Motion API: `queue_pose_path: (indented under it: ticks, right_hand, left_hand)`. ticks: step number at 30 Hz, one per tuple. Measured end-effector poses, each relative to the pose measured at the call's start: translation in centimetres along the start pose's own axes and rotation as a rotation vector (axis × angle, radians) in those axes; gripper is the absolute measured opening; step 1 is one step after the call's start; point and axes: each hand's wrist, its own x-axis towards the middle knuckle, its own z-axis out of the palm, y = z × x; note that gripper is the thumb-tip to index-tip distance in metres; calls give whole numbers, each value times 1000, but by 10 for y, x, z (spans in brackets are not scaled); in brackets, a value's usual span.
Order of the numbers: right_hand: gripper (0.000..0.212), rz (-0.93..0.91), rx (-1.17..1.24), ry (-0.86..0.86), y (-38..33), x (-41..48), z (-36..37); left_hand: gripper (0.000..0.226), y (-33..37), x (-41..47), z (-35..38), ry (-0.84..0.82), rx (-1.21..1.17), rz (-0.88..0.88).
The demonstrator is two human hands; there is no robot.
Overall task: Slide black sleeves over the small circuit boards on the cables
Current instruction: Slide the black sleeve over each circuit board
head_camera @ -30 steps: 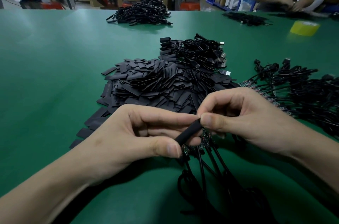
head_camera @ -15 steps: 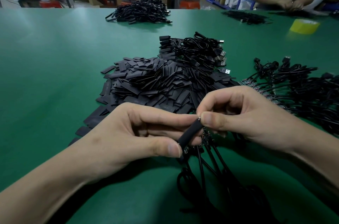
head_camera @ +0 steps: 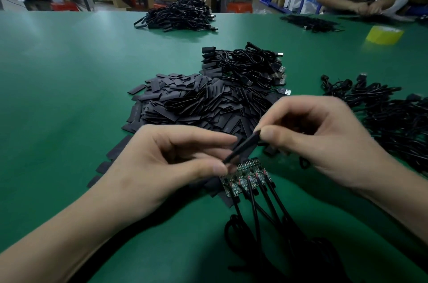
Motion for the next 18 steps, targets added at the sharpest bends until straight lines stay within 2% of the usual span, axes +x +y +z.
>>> queue_pose_path:
  ticks: [2, 4, 7, 10, 18]
  right_hand:
    - [5, -183, -247, 114, 0, -2, 0]
    - [5, -363, -468, 146, -1, -4, 3]
    - [10, -501, -601, 132, 0, -6, 4]
    - [11, -511, -606, 93, 0, -6, 7]
    - [18, -328, -437, 44, 0, -5, 10]
  left_hand:
    - [46, 1, 0, -3, 30, 26, -2]
    - [45, 1, -2, -4, -7, 14, -16]
    - [37, -1, -3, 0, -12, 91, -1]
    - [26, -1, 0, 2, -11, 166, 69]
    - [18, -2, 0, -1, 65, 390, 282]
